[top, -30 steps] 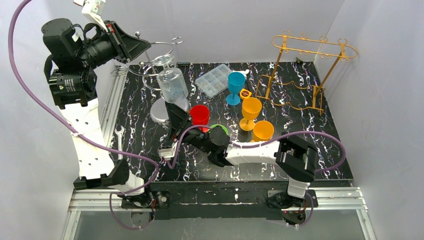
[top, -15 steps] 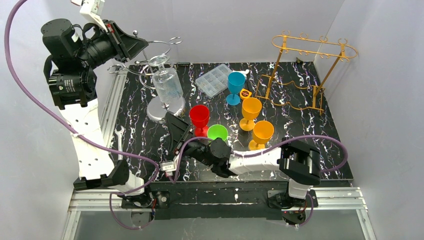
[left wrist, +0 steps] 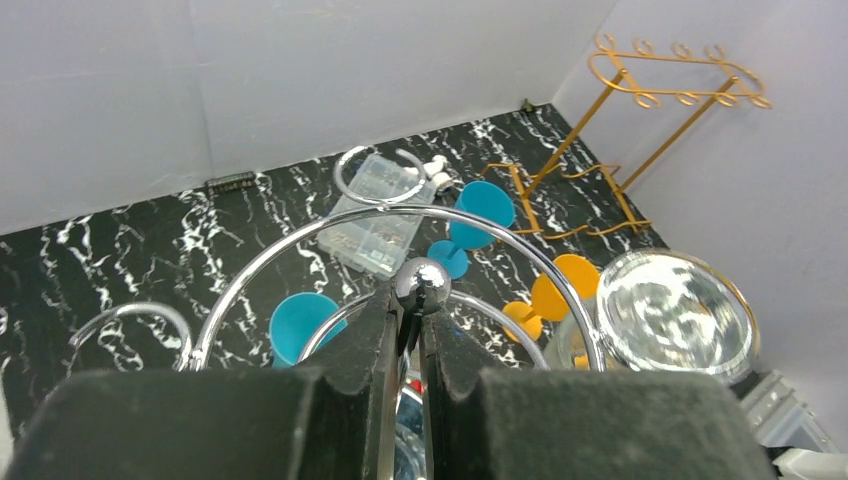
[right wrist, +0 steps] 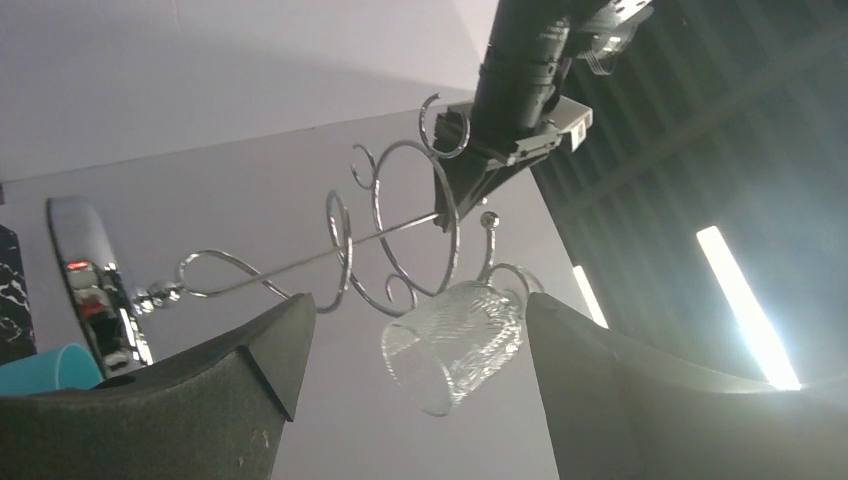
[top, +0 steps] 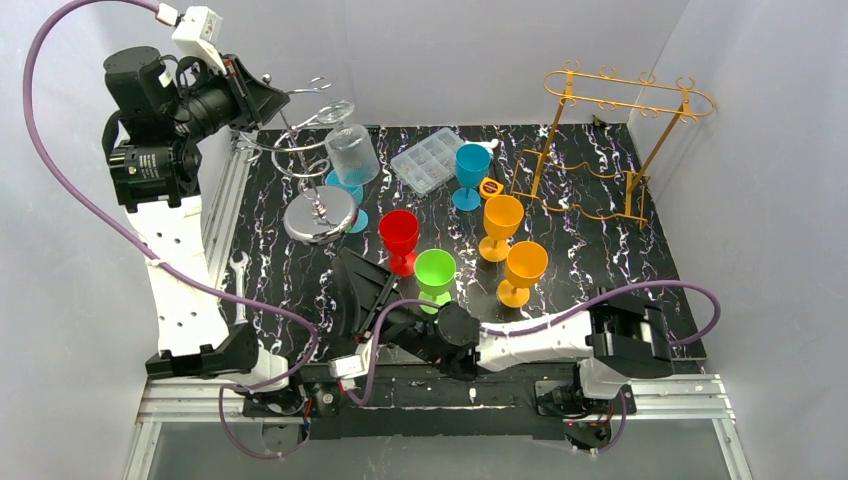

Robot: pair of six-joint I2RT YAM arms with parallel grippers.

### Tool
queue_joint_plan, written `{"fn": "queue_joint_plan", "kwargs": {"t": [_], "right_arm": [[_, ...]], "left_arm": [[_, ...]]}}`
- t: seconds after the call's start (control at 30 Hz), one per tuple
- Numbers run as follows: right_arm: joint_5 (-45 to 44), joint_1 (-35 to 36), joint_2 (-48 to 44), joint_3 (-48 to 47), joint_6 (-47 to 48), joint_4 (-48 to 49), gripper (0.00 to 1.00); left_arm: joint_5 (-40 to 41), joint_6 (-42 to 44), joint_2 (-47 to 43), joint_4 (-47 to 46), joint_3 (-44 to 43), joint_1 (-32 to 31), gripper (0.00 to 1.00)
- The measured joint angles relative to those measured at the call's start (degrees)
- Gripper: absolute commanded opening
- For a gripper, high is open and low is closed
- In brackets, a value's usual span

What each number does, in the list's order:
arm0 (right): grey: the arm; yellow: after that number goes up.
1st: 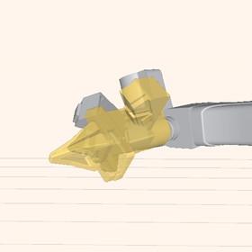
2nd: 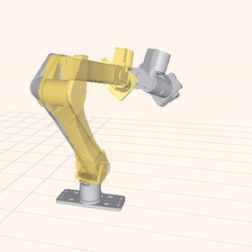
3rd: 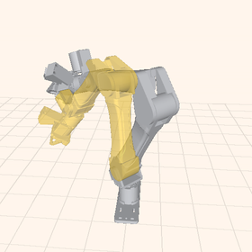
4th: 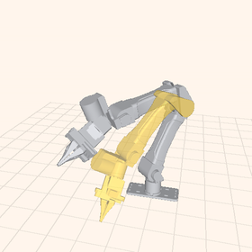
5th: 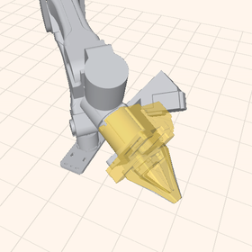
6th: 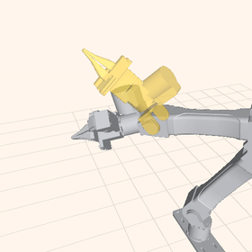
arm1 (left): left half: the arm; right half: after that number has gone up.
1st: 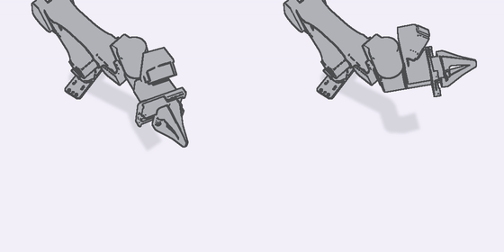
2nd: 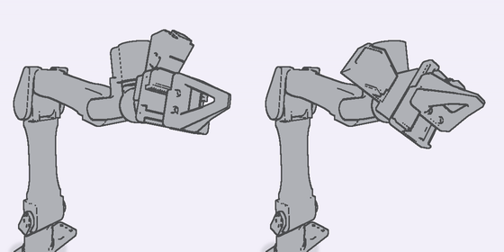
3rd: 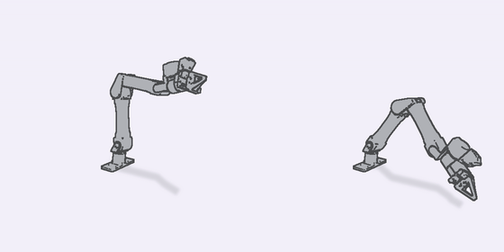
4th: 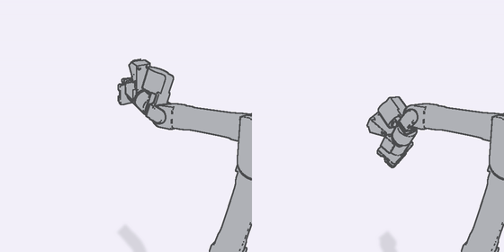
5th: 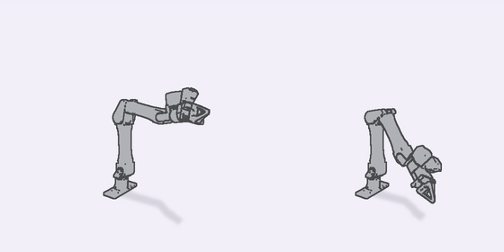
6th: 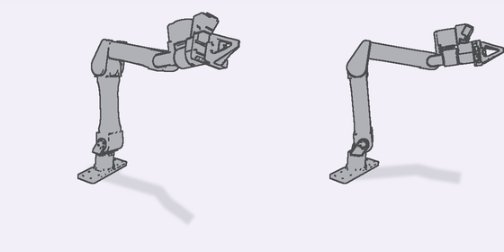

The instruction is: Place the wine glass upside down on the wine glass rack

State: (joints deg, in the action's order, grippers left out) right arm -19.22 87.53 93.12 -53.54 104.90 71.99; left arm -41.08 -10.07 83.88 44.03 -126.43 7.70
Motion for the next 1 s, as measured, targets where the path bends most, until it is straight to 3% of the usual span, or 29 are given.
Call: {"fn": "queue_joint_plan", "kwargs": {"t": [0.27, 0.63, 1.0], "right_arm": [[-1.27, -0.07, -4.24, -2.89, -3.15, -1.11, 0.86], [-4.81, -1.44, -6.84, -8.96, -10.45, -5.18, 0.85], [-9.22, -3.58, -10.16, -10.03, -14.99, -7.85, 0.83]], "left_arm": [[3.06, 3.39, -3.21, 1.01, 4.61, 0.02, 0.0], [2.6, 6.67, -11.28, 0.33, 21.4, 0.0, 0.0], [2.27, 9.03, -14.53, -3.85, 30.8, 0.0, 0.0]]}}
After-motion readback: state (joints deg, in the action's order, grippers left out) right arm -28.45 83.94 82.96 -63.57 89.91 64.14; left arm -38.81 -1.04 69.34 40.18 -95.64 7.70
